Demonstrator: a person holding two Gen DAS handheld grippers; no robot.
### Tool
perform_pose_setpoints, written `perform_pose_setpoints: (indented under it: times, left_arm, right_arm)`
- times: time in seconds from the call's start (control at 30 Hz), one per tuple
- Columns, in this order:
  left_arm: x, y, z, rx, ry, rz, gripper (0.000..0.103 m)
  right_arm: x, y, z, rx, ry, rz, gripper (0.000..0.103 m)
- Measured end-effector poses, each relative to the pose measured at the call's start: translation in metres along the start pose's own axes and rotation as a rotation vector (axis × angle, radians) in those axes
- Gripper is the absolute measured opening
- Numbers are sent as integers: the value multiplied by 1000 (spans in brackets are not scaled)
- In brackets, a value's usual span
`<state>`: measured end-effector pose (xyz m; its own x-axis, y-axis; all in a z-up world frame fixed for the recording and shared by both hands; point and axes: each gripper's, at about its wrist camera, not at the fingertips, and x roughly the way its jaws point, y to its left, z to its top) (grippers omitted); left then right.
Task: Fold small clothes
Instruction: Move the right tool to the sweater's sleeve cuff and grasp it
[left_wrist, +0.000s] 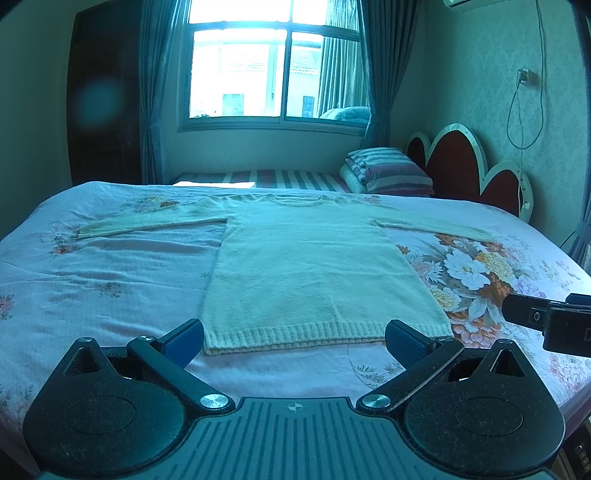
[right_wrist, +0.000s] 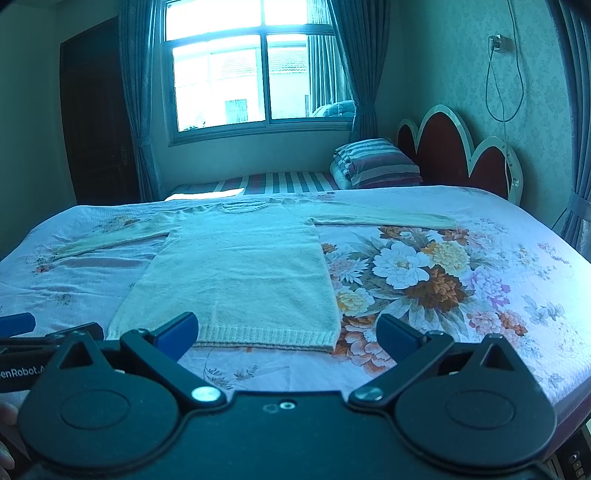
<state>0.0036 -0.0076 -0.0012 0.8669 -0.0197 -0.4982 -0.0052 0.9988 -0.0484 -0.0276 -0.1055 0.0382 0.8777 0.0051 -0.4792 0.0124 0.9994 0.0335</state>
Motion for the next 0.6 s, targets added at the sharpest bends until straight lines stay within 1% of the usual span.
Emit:
perform_pose_setpoints:
  times: [0.17,0.27,0.47,0.6]
  left_arm:
    - [7,3,2,3,10,4,103]
    - [18,8,11,-2,8,15,103]
    - [63,10,40,-6,9,32,103]
    - [106,6,61,-4,20,42,103]
  right_arm:
    - [5,-1,1,3,5,-4,103]
    - [13,-5,8,8,-2,-15,103]
    - [47,-28,34,28,-20,-62,103]
    - [90,-51,55,67,-15,-95,103]
